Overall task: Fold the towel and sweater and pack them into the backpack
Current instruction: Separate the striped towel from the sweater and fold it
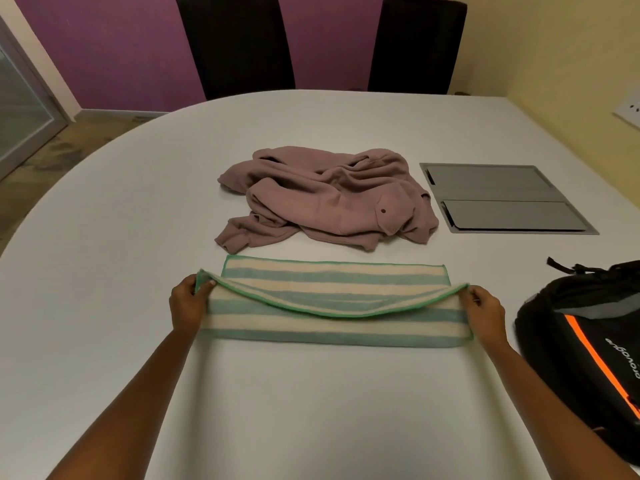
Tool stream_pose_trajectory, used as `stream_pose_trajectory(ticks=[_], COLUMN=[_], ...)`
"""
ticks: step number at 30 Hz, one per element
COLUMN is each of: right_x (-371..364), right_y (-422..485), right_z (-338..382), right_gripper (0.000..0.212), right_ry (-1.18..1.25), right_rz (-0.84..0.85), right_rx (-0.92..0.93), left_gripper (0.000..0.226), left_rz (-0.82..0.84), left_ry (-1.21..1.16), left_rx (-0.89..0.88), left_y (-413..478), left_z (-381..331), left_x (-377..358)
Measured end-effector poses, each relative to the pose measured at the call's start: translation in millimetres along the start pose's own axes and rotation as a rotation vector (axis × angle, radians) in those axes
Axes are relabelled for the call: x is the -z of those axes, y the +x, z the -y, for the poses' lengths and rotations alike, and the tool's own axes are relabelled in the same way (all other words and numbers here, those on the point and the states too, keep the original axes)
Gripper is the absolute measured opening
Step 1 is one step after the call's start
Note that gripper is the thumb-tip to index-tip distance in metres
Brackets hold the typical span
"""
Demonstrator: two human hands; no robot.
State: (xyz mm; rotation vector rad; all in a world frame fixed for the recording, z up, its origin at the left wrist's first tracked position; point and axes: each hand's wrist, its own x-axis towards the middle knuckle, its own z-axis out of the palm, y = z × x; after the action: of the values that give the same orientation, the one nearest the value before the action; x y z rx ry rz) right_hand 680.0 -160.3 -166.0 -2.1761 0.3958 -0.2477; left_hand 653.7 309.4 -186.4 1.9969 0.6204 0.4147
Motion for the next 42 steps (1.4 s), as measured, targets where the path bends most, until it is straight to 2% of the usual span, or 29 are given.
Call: stream_pose_trajectory(ticks=[9,15,23,27,31,34,37,40,42], right_x=[-30.2,-41.4,-50.6,-51.7,-53.1,-57.3,-70.7,-92.4,-106.6], right_y=[41.7,51.8,60.0,60.8,56.3,46.5,28.6,4.9,-10.3], right_z=[4.1,6.6,-5.3,-8.8,-5.6,0.2,8.4,18.9,22.2], right_gripper=[0.029,0.029,0.030,0.030,0.029,0.032,0.039,0.050,0.052], right_ry=[0.013,-0.045,-0.127,-0.155,-0.229,-0.361,-0.470,-0.544,-0.589], right_rz=[-0.153,-0.161,-0.097,-0.087,-0.086,-0.126,-0.157,-0.015,0.092], right_rx=[-0.152,-0.127,-0.252,-0.253,-0.247,-0.126,0.073,0.236,0.310], left_gripper=[0.022,0.025,0.027,0.030,0.034,0.035,0.035,0.047,0.055], left_rz=[-0.001,0.041,0.099,0.077,0.040,-0.004,0.016,0.201,0.316], left_ry=[0.109,0.162,0.222,0.248,0.382,0.469,0.568,0.624,0.709], left_rx=[-0.041,-0.038,0.012,0.022,0.034,0.013,-0.187,-0.407,-0.474], left_y=[42.4,58.6,73.1,73.8,67.7,58.9,40.1,9.1,-10.1], left_z=[-2.6,-2.7,6.8,4.1,-0.1,-11.7,-21.6,-21.6,-16.2], left_x=[-23.6,-37.9,-52.9,-57.3,-60.4,-64.2,-72.8,-88.2,-98.1])
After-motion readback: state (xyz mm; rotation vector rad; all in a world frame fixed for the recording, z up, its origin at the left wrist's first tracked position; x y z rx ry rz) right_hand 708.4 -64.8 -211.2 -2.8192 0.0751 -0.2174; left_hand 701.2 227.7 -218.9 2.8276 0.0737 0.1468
